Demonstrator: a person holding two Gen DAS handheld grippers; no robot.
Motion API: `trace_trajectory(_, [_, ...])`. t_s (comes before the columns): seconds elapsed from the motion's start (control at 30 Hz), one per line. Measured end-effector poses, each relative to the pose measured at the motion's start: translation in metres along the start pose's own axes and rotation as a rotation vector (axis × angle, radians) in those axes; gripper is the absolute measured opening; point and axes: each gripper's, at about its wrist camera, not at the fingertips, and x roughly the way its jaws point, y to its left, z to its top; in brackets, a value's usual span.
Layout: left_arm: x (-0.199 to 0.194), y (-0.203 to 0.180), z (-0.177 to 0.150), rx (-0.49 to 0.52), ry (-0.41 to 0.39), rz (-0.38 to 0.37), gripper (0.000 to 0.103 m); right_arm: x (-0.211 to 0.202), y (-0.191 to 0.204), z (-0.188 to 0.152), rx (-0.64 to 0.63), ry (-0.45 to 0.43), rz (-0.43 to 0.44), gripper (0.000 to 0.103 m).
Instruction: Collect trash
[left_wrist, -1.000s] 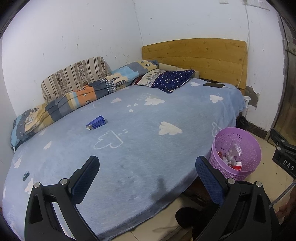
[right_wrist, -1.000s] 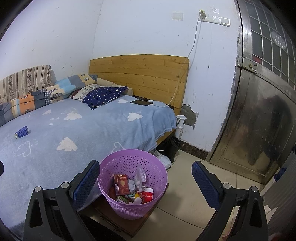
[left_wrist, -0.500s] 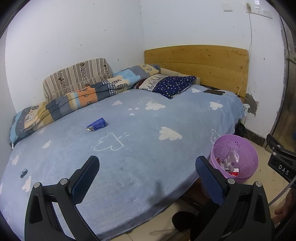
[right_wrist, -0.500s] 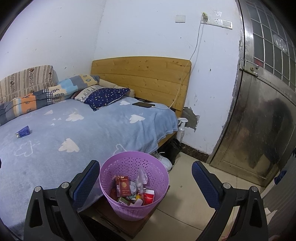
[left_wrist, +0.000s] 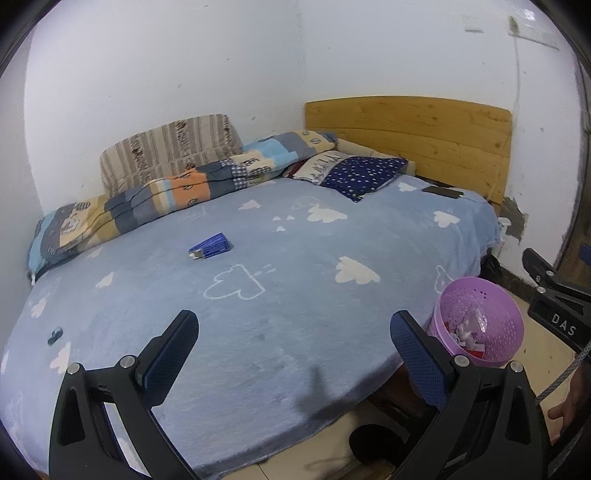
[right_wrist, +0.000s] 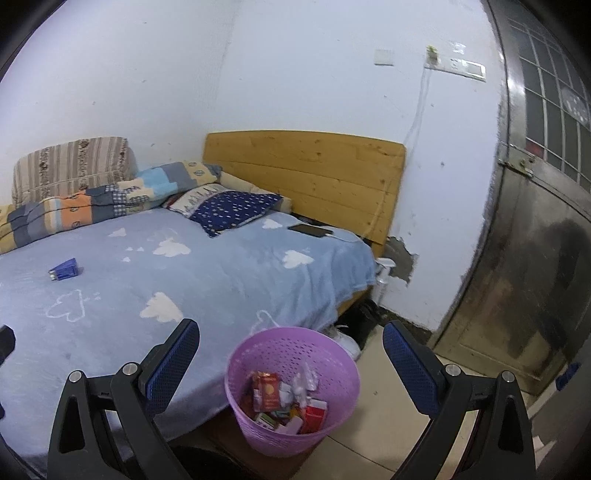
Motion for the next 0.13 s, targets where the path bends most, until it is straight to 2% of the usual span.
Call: trace_trajectory(0.13, [0.004, 0.036, -0.003, -0.089, 0.011, 0.090, 0.103, 0.002, 0.029, 0.011, -0.056, -0.022, 0.071, 0.100])
